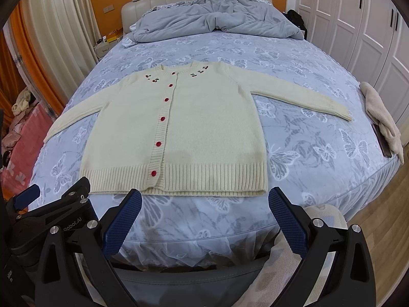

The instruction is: Fold small clothes

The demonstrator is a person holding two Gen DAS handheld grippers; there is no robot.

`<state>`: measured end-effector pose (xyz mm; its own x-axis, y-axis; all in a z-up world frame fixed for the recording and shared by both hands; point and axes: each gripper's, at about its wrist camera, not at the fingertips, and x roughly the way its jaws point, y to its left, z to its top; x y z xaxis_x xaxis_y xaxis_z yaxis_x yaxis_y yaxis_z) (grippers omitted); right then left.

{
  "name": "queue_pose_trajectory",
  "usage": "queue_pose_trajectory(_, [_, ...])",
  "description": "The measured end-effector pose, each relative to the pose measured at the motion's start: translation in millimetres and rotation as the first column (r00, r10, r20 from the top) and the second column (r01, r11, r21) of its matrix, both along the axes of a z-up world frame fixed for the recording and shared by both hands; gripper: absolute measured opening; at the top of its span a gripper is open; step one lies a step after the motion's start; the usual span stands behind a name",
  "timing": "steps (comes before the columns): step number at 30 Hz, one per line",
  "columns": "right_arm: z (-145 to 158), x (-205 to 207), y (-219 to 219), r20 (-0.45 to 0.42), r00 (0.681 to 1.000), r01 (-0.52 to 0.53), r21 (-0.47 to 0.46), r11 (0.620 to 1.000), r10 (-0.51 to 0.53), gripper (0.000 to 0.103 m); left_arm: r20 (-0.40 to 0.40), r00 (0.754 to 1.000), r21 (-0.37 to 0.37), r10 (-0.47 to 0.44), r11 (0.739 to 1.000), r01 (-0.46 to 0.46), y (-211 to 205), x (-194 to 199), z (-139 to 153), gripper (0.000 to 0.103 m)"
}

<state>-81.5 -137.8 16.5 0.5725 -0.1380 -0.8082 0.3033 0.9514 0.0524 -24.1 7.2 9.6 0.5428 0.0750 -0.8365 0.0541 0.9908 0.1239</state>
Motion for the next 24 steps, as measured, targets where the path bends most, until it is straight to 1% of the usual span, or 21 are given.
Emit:
queue_pose_trajectory(14, [-2.5, -1.6, -0.2, -0.011, 1.000, -0.003, 0.002, 1.000, 0.003, 0.098, -0.006, 1.000, 0.007, 0.006, 1.000, -0.006, 0.2, 2.4, -1.0, 0.098])
queue_pose_trajectory(24, [-15.5, 9.4, -4.0, -0.040, 0.999, -0.002, 0.012, 1.000, 0.003, 0.098, -0.026, 1.000, 0.016, 0.014, 1.000, -0.014, -0.1, 8.2, -10.6, 0.098])
